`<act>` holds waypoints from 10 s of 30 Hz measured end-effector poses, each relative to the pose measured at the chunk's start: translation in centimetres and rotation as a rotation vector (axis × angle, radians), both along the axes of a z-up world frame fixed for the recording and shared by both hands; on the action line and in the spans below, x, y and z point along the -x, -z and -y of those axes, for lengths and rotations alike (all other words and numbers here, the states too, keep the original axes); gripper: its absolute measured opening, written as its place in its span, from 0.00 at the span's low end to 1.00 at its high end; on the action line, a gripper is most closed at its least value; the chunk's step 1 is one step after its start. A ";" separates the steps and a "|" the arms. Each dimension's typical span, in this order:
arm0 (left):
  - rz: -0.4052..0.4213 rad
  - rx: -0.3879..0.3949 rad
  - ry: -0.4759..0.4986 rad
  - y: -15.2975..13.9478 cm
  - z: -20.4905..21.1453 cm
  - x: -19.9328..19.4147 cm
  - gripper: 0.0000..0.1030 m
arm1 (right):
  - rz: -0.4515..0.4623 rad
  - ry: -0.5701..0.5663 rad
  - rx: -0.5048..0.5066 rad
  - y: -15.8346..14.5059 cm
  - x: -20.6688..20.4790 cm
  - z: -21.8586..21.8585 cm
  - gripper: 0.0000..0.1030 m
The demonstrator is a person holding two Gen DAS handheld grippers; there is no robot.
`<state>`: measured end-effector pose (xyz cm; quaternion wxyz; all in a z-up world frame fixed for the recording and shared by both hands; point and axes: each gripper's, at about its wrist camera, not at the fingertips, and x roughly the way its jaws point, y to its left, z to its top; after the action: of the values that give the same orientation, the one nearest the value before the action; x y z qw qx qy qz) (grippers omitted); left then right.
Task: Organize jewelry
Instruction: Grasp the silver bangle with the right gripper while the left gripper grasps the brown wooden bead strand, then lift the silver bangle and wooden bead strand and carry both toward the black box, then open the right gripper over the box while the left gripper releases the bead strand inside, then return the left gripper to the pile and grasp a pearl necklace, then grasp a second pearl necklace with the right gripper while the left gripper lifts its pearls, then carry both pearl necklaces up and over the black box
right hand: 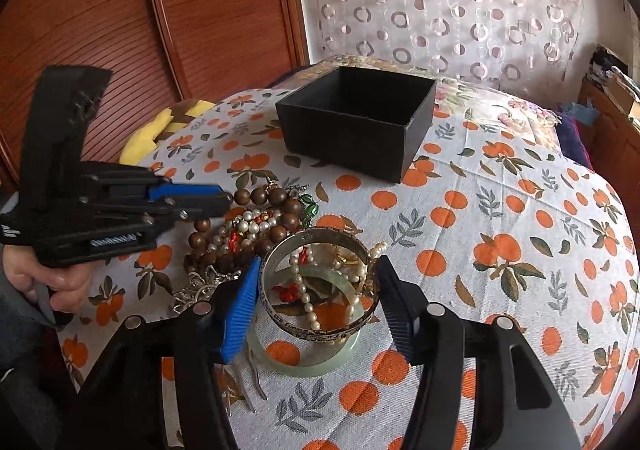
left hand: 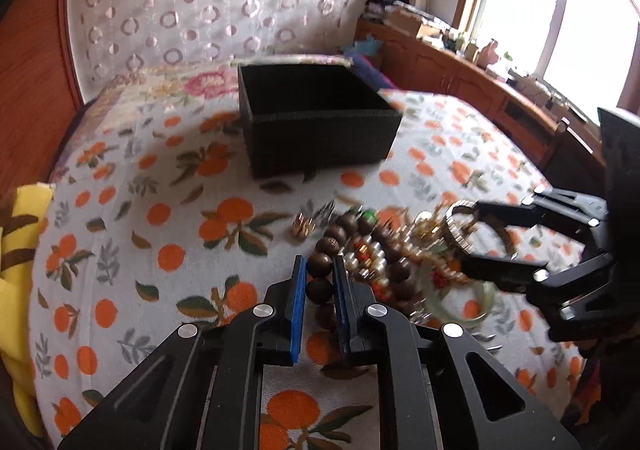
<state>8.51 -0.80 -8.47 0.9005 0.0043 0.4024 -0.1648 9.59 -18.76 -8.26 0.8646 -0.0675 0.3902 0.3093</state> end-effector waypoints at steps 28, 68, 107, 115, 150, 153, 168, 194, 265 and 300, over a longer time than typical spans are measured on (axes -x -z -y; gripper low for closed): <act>0.217 0.003 -0.018 -9.0 0.0 0.2 0.12 | 0.027 -0.047 0.007 -1.5 0.0 -0.7 0.58; 0.214 -0.004 -0.011 -8.3 1.1 0.4 0.12 | 0.029 -0.039 0.020 -0.5 1.9 0.3 0.58; 0.239 -0.072 -0.040 -11.3 2.2 -10.5 0.12 | 0.168 -0.019 0.020 -3.7 -9.8 -0.3 0.63; 0.223 -0.097 -0.033 -10.9 3.8 -12.1 0.12 | 0.154 0.017 0.004 -3.2 -8.1 1.9 0.63; 0.042 -0.078 0.037 -0.6 0.3 0.9 0.17 | -0.033 -0.059 0.067 1.8 -3.9 0.3 0.30; 0.027 -0.071 0.039 0.0 0.2 1.5 0.17 | -0.040 -0.047 0.062 1.8 -4.4 0.1 0.30; -0.031 -0.076 0.053 1.8 1.0 1.9 0.17 | -0.015 0.024 0.101 2.2 -4.6 0.6 0.11; 0.125 -0.028 -0.038 -3.2 -0.3 3.2 0.07 | -0.027 0.027 0.083 2.3 -4.8 0.7 0.11; 0.436 0.001 -0.010 -20.0 0.4 -5.1 0.07 | 0.382 0.006 -0.046 -21.3 -7.3 2.4 0.05; 0.182 -0.003 -0.011 -8.8 -1.2 -12.5 0.07 | 0.216 -0.043 -0.040 -14.1 -16.4 -2.6 0.05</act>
<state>20.96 0.42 0.33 0.9342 0.0183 0.3192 -0.1585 25.95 -16.20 5.84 0.8959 -0.0915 0.2869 0.3265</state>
